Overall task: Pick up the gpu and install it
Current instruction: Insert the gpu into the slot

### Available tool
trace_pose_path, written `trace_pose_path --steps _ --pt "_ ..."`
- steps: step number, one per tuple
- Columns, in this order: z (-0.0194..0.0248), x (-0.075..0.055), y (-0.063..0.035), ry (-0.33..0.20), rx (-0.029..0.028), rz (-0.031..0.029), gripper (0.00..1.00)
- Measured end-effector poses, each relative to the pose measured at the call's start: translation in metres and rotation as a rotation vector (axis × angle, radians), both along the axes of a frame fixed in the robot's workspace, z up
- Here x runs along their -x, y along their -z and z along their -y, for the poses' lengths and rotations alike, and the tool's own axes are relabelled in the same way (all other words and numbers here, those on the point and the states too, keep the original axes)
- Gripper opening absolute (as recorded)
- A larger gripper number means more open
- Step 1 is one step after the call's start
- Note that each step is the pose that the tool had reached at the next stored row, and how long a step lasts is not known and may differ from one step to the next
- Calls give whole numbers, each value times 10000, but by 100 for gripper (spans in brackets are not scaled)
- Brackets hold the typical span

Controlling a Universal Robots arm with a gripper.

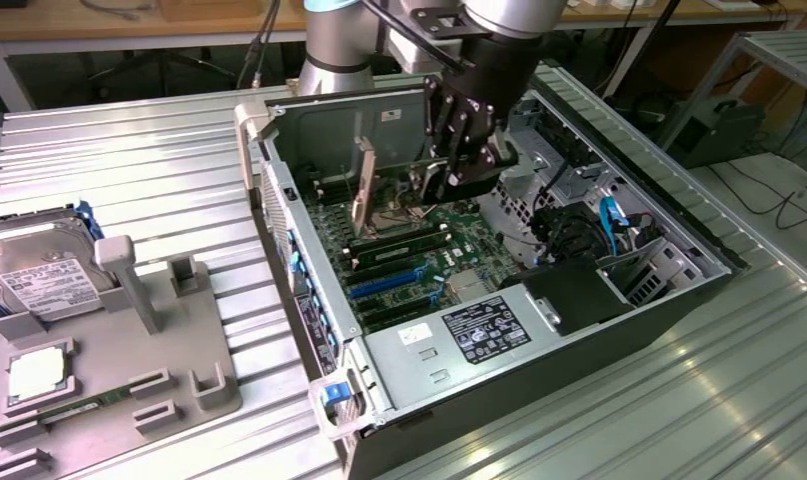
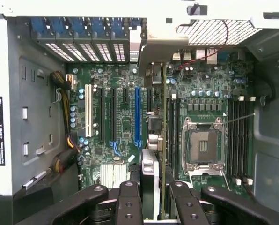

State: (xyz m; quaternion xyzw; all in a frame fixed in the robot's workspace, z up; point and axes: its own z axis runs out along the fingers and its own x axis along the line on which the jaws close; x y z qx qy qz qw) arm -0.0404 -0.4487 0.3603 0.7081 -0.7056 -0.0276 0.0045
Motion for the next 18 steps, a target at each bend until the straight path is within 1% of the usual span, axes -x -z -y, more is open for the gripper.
trace_pose_path --steps 2,6,7,9,10,18 --pt "0 2 17 0 7 -1 28" --pt "0 4 74 2 6 45 28" --pt "0 8 86 2 7 63 28" --pt "0 32 131 -3 7 157 28" --pt "0 47 153 -4 6 171 28" --pt "0 167 261 -12 6 174 28"
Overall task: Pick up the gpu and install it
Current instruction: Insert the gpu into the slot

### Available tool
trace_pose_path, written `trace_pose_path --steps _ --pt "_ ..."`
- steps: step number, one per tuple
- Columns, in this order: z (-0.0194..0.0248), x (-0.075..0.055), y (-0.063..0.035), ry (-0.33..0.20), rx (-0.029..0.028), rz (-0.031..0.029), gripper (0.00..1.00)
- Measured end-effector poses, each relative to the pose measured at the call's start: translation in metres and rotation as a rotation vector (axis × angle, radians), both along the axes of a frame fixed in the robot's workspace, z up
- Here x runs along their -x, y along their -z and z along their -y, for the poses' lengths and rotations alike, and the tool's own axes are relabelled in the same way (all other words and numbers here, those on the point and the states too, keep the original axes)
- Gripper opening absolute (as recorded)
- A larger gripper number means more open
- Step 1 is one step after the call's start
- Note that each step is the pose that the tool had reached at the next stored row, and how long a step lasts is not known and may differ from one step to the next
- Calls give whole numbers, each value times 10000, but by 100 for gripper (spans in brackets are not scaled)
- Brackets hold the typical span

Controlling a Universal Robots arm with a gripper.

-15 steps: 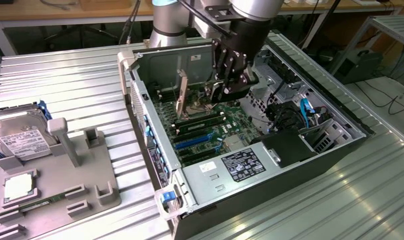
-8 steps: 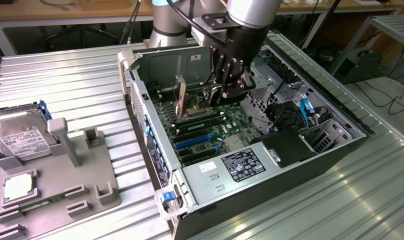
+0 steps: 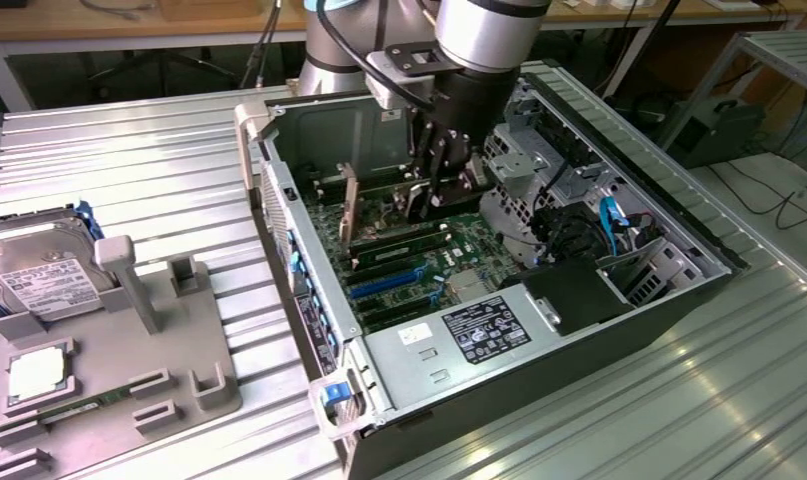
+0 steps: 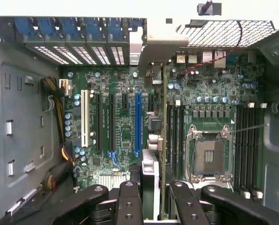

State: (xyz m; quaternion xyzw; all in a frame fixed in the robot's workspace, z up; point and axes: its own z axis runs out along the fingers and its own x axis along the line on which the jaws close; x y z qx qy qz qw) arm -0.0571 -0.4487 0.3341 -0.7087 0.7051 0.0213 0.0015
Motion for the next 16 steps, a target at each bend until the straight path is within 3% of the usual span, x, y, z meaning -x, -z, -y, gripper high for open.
trace_pose_path --steps 16 --pt "0 92 246 -5 -32 8 28"
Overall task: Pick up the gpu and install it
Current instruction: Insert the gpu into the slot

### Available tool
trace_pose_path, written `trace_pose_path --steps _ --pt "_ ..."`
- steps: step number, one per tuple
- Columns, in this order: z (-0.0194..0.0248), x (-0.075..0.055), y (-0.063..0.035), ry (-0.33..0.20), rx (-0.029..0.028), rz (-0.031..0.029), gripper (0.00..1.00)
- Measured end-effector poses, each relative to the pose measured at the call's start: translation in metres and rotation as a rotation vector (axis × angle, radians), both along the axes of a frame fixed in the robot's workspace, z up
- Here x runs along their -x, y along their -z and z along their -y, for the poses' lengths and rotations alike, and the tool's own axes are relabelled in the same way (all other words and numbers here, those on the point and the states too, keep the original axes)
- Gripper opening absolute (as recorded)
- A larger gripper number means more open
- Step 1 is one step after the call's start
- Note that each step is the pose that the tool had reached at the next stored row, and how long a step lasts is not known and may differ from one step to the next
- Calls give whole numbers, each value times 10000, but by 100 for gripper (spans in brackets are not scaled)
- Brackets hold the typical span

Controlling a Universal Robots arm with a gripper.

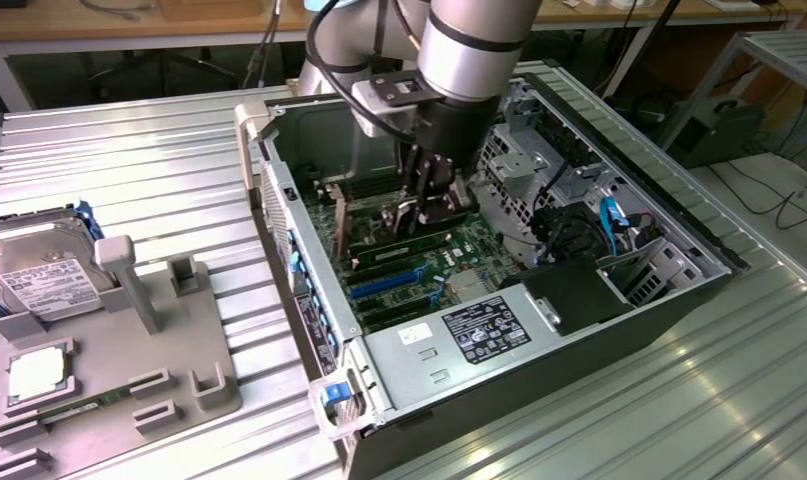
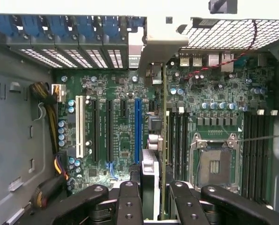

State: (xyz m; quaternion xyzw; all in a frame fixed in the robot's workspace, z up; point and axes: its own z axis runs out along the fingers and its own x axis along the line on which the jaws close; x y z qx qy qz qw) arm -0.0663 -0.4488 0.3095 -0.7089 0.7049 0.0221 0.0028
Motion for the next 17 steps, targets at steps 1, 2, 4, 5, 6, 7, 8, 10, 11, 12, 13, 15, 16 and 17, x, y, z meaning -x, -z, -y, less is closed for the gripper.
trace_pose_path --steps 1,2,4,5,6,7,8,10,11,12,13,15,16,17 --pt "0 2 17 0 0 3 28" --pt "0 3 34 0 1 4 28" --pt "2 3 65 23 1 6 28" --pt "4 4 74 52 1 6 28" --pt "11 4 80 74 3 5 28" --pt "18 4 88 80 2 6 28" --pt "26 4 92 79 2 6 28" --pt "34 4 100 80 0 7 28" --pt "36 5 108 81 0 8 28" --pt "36 8 116 80 1 7 28" --pt "37 14 126 80 3 6 28" --pt "45 16 136 78 5 5 28" --pt "55 17 139 79 4 6 28" --pt "66 17 143 79 3 6 28"
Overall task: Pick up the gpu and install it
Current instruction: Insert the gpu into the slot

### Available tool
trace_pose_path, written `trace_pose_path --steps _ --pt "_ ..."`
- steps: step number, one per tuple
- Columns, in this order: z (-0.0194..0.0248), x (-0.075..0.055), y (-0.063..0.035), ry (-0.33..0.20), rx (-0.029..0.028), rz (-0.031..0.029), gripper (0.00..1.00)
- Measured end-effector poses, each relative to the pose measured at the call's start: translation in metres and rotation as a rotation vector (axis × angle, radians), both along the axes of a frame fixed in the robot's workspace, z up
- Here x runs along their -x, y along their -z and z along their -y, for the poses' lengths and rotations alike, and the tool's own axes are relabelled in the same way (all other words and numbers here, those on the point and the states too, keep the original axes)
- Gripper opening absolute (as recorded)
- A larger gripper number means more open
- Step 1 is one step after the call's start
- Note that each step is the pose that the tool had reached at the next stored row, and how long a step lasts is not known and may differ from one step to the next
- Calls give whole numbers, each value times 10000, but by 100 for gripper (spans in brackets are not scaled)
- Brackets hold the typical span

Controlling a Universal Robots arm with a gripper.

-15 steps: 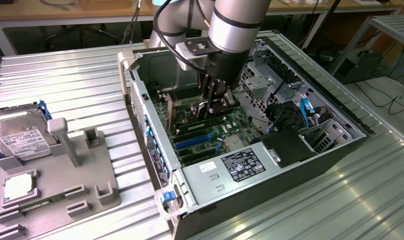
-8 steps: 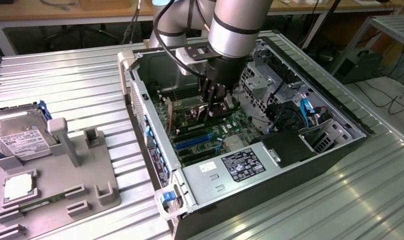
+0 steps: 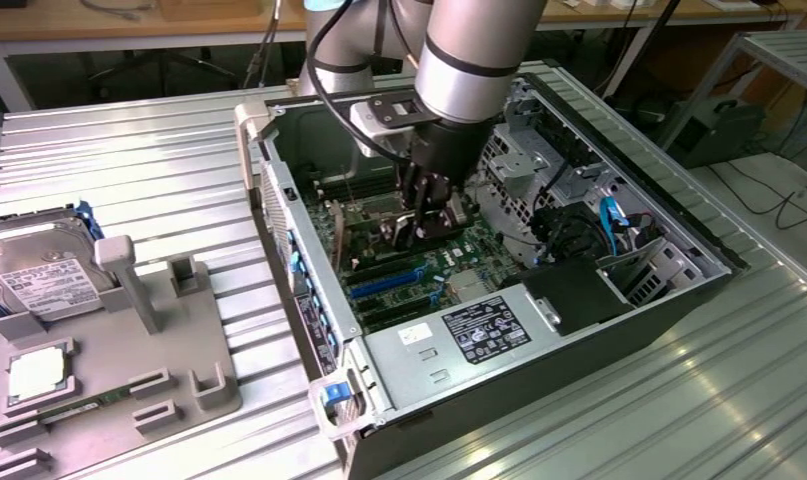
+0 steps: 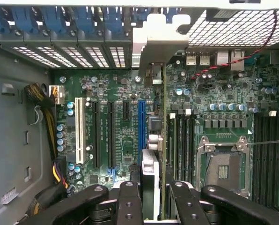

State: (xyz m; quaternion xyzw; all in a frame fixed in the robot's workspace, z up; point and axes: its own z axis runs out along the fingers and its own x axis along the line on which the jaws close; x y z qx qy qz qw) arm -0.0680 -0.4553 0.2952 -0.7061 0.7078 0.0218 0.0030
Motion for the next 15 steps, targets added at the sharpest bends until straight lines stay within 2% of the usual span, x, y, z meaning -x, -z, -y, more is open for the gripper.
trace_pose_path --steps 7,15 --pt "12 50 53 0 0 0 28" --pt "51 54 138 0 0 0 28"
